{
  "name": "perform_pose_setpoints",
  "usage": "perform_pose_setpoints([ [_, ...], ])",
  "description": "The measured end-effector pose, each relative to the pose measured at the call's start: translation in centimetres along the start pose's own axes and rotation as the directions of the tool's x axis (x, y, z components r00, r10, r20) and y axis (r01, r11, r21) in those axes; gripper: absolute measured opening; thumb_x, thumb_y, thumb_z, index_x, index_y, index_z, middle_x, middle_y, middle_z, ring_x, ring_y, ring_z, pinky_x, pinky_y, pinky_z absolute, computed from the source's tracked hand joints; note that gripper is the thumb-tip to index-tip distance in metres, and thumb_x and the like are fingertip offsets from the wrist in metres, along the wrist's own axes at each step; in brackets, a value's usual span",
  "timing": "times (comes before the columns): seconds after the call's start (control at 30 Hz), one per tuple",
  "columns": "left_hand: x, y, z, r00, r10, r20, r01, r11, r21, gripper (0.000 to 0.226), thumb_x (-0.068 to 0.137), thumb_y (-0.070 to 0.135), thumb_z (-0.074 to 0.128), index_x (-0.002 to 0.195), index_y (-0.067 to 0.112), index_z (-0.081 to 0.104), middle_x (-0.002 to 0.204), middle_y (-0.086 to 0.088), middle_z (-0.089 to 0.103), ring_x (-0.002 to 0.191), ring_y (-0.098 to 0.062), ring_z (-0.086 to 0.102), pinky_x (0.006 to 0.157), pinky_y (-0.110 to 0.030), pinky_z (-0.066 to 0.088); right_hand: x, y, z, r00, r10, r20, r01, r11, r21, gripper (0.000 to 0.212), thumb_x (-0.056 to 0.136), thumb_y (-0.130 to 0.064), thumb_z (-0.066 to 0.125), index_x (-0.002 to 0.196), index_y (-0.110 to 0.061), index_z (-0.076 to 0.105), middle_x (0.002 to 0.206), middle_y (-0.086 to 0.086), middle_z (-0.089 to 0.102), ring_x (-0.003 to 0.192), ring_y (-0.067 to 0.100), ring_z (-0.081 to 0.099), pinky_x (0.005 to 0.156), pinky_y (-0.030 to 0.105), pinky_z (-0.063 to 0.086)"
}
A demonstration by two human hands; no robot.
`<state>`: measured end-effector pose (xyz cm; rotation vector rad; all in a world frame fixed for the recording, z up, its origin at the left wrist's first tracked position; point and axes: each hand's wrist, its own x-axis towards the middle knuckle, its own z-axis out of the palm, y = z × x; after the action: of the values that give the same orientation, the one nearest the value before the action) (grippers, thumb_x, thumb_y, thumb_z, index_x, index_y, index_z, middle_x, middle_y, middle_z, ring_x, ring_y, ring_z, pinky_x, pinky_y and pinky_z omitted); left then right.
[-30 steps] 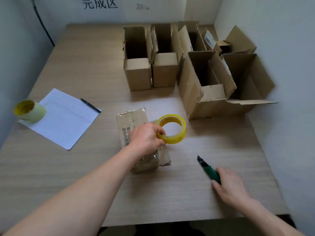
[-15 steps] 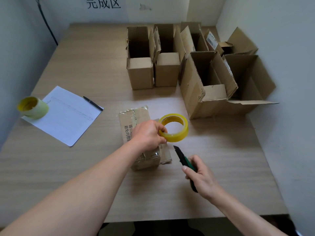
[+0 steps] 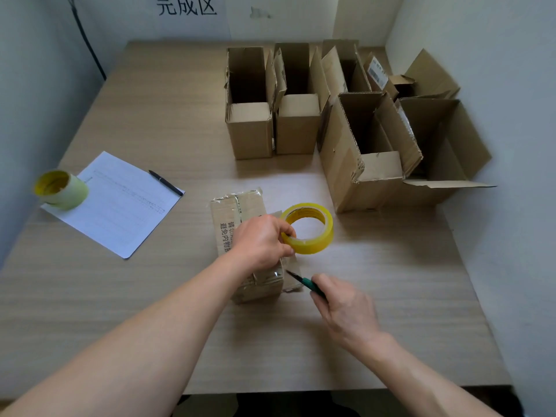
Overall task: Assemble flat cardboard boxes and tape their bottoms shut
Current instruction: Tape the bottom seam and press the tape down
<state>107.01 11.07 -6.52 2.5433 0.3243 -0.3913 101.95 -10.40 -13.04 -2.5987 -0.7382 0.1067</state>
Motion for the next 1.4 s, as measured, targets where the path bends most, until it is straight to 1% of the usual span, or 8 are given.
perform_pose_setpoints([
  [0.27,0.1,-0.1,0.1,1.0,-0.005,-0.007,0.005,1.0,-0.001,0.024,0.067,0.045,0.082,0.086,0.047,0.068,0.076,0.021,0.066,0.089,-0.009,0.062,0.071,-0.027,0.043,-2.0,6.9,-1.1,0.876,0.472,0.1,-0.434,0.861,-0.266,0.037,0.092,-0.044,0.056,0.125,-0.027,0.051,0.121,0.002,0.058,0.114,0.026,0.052,0.085,0.037,0.043],
  [0.33,0.1,-0.1,0.2,1.0,-0.005,-0.002,0.005,1.0,0.004,0.025,0.067,0.046,0.082,0.089,0.046,0.068,0.078,0.02,0.067,0.091,-0.01,0.063,0.074,-0.028,0.045,-0.9,5.7,-1.8,0.932,0.362,-0.034,-0.363,0.926,-0.103,0.045,0.087,-0.038,0.068,0.126,-0.019,0.057,0.123,0.006,0.058,0.116,0.029,0.052,0.092,0.041,0.041],
  [0.43,0.3,-0.2,0.2,1.0,-0.002,-0.006,0.002,1.0,0.021,0.025,0.068,0.046,0.081,0.089,0.046,0.068,0.079,0.019,0.067,0.092,-0.011,0.063,0.079,-0.03,0.049,3.0,1.4,-3.3,0.929,-0.072,-0.363,0.093,0.995,0.04,0.052,0.076,-0.031,0.075,0.122,-0.012,0.058,0.122,0.008,0.06,0.116,0.026,0.053,0.1,0.043,0.038],
  [0.53,0.4,-0.1,0.3,1.0,0.009,-0.017,-0.007,0.997,0.076,0.023,0.069,0.046,0.08,0.088,0.043,0.067,0.083,0.015,0.068,0.093,-0.016,0.064,0.072,-0.028,0.045,7.2,-2.5,-4.3,0.942,-0.284,-0.176,0.261,0.955,-0.144,0.055,0.077,-0.036,0.069,0.127,-0.022,0.052,0.114,-0.002,0.064,0.11,0.022,0.058,0.103,0.043,0.034],
  [0.73,0.0,-0.3,0.5,0.996,0.058,-0.073,-0.049,0.992,0.118,0.024,0.07,0.049,0.074,0.088,0.037,0.063,0.093,0.009,0.07,0.095,-0.021,0.064,0.071,-0.03,0.046,10.7,-2.7,-3.9,0.959,-0.179,0.221,0.196,0.979,-0.056,0.062,0.085,-0.037,0.062,0.137,-0.033,0.028,0.104,0.008,0.07,0.093,0.039,0.064,0.064,0.038,0.04],
  [1.17,-3.2,-2.5,1.9,0.932,0.342,-0.119,-0.307,0.921,0.24,0.059,0.062,0.066,0.046,0.105,0.027,0.038,0.099,0.009,0.058,0.091,-0.022,0.06,0.082,-0.041,0.034,13.4,-3.7,-4.2,0.852,0.118,0.51,-0.141,0.99,0.007,0.016,0.072,-0.017,0.059,0.068,-0.032,0.061,0.067,-0.009,0.066,0.077,0.02,0.063,0.06,0.029,0.047],
  [1.3,-2.9,-2.0,2.6,0.934,0.328,-0.14,-0.278,0.915,0.292,0.05,0.069,0.049,0.057,0.107,0.023,0.037,0.099,0.004,0.057,0.09,-0.025,0.061,0.074,-0.037,0.027,13.6,-4.1,-3.7,0.949,-0.118,0.292,0.229,0.895,-0.382,0.023,0.072,-0.021,0.054,0.088,-0.028,0.069,0.089,-0.001,0.066,0.087,0.027,0.063,0.068,0.031,0.033],
  [1.4,-2.9,-1.3,3.0,0.952,0.247,-0.179,-0.196,0.945,0.262,0.04,0.068,0.037,0.054,0.1,0.025,0.033,0.097,0.004,0.057,0.087,-0.026,0.061,0.073,-0.038,0.026,14.3,-4.2,-4.3,0.983,-0.152,0.103,0.179,0.914,-0.364,0.013,0.074,-0.019,0.055,0.08,-0.019,0.066,0.088,0.002,0.062,0.085,0.032,0.061,0.067,0.031,0.024],
])
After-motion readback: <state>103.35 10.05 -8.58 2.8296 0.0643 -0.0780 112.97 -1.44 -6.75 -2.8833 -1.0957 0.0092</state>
